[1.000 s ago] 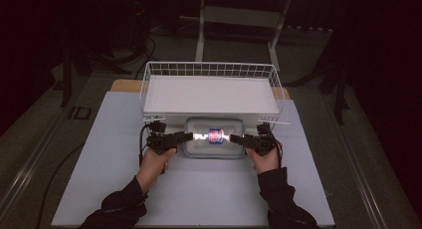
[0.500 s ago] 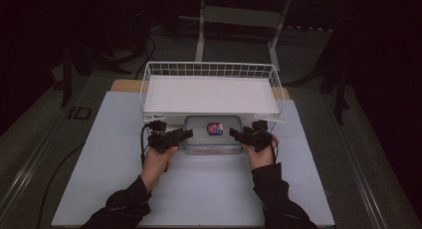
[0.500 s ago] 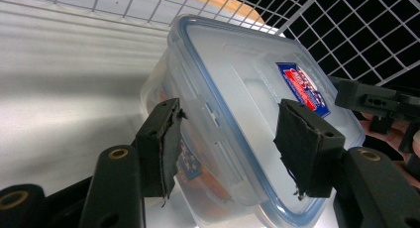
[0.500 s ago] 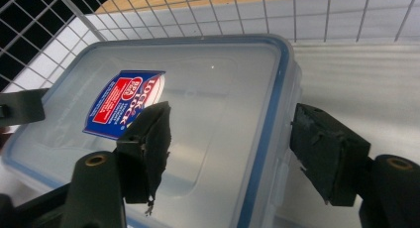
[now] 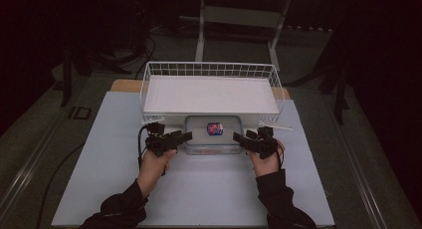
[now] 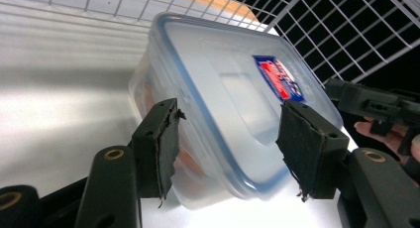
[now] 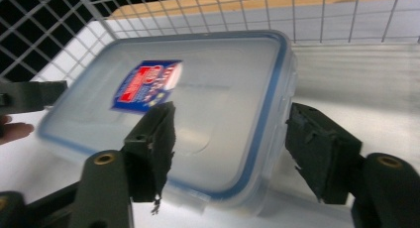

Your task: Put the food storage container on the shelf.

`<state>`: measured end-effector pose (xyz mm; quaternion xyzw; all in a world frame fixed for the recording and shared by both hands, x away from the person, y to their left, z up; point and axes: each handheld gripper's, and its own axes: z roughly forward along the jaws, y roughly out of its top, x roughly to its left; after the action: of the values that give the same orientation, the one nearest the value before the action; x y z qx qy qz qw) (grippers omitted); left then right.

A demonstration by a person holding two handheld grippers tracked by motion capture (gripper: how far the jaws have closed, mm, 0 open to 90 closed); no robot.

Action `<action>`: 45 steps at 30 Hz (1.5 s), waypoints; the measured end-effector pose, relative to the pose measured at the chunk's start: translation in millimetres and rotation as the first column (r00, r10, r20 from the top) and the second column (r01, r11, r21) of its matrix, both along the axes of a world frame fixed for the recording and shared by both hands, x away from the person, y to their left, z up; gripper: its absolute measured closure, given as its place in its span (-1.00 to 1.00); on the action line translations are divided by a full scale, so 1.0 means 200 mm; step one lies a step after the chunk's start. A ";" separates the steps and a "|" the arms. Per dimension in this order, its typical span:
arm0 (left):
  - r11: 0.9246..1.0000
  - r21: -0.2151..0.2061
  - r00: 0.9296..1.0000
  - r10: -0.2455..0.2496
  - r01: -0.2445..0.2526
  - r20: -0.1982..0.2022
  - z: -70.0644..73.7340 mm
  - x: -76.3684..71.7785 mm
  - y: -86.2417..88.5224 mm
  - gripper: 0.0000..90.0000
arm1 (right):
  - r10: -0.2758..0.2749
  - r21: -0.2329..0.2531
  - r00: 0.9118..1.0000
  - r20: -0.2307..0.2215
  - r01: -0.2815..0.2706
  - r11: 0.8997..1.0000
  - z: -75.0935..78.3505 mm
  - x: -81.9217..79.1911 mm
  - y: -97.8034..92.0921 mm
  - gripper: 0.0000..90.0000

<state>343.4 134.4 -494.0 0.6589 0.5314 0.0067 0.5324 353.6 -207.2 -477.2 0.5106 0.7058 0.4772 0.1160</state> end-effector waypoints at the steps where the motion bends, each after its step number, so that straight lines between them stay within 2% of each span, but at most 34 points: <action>1: 1.000 0.004 1.000 -0.011 0.011 0.000 0.01 -0.01 0.00 -0.10 | 0.005 -0.001 1.000 -0.003 -0.005 1.000 0.01 -0.02 0.00 -0.17; 3: 1.000 -0.001 1.000 -0.021 0.021 -0.006 0.02 -0.03 0.01 -0.10 | 0.022 0.002 1.000 0.008 -0.022 1.000 0.02 -0.05 0.00 -0.11; 6: 0.999 -0.001 0.999 -0.043 0.043 0.010 0.03 -0.07 0.03 -0.18 | 0.043 -0.001 0.999 0.021 -0.043 0.999 0.02 -0.10 0.01 0.02; 8: 0.998 -0.008 0.998 -0.068 0.068 0.012 0.02 -0.10 0.04 -0.27 | 0.063 -0.026 0.998 0.022 -0.062 0.998 0.03 -0.12 0.03 0.11; 10: 0.998 0.001 0.997 -0.071 0.071 0.012 0.02 -0.11 0.05 -0.28 | 0.080 -0.036 0.997 0.019 -0.079 0.996 0.02 -0.14 0.05 0.22; 11: 0.998 0.028 0.998 -0.062 0.061 0.014 0.02 -0.14 0.06 -0.28 | 0.088 -0.037 0.996 0.019 -0.087 0.996 0.02 -0.15 0.05 0.29; 15: 0.997 0.030 0.997 -0.073 0.072 0.040 0.02 -0.21 0.10 -0.36 | 0.116 -0.039 0.993 0.008 -0.115 0.993 0.00 -0.17 0.08 0.57; 18: 0.995 0.016 0.993 -0.100 0.099 0.056 0.01 -0.25 0.12 -0.47 | 0.134 -0.046 0.991 -0.003 -0.134 0.990 -0.02 -0.19 0.10 0.78; 21: 0.990 0.032 0.988 -0.138 0.137 0.062 0.00 -0.28 0.14 -0.57 | 0.160 -0.066 0.987 -0.007 -0.160 0.985 -0.04 -0.20 0.13 0.99; 23: 0.987 0.044 0.985 -0.156 0.153 0.074 -0.01 -0.30 0.14 -0.71 | 0.173 -0.076 0.985 -0.015 -0.174 0.982 -0.05 -0.20 0.16 0.99; 25: 0.987 0.057 0.984 -0.154 0.150 0.087 -0.01 -0.31 0.15 -0.80 | 0.180 -0.085 0.983 -0.014 -0.181 0.980 -0.06 -0.19 0.18 1.00; 27: 0.985 0.068 0.983 -0.163 0.157 0.089 -0.02 -0.32 0.15 -1.00 | 0.183 -0.092 0.983 -0.021 -0.184 0.979 -0.07 -0.18 0.20 1.00; 29: 0.986 0.062 0.982 -0.160 0.155 0.100 -0.04 -0.32 0.15 -1.00 | 0.188 -0.088 0.982 -0.025 -0.189 0.978 -0.08 -0.17 0.21 1.00; 33: 0.982 0.104 0.979 -0.170 0.158 0.113 -0.06 -0.33 0.13 -1.00 | 0.194 -0.108 0.981 -0.023 -0.196 0.975 -0.10 -0.15 0.25 1.00; 37: 0.982 0.108 0.978 -0.168 0.155 0.123 -0.06 -0.33 0.13 -1.00 | 0.171 -0.095 0.985 -0.038 -0.174 0.980 -0.13 -0.11 0.26 1.00; 45: 0.982 0.106 0.977 -0.167 0.153 0.132 -0.07 -0.33 0.13 -1.00 | 0.156 -0.098 0.987 -0.033 -0.158 0.982 -0.16 -0.05 0.31 1.00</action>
<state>277.1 161.2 -508.5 0.7222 0.4367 0.0356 0.5352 343.6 -145.1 -508.4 0.4529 0.7684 0.4422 0.0944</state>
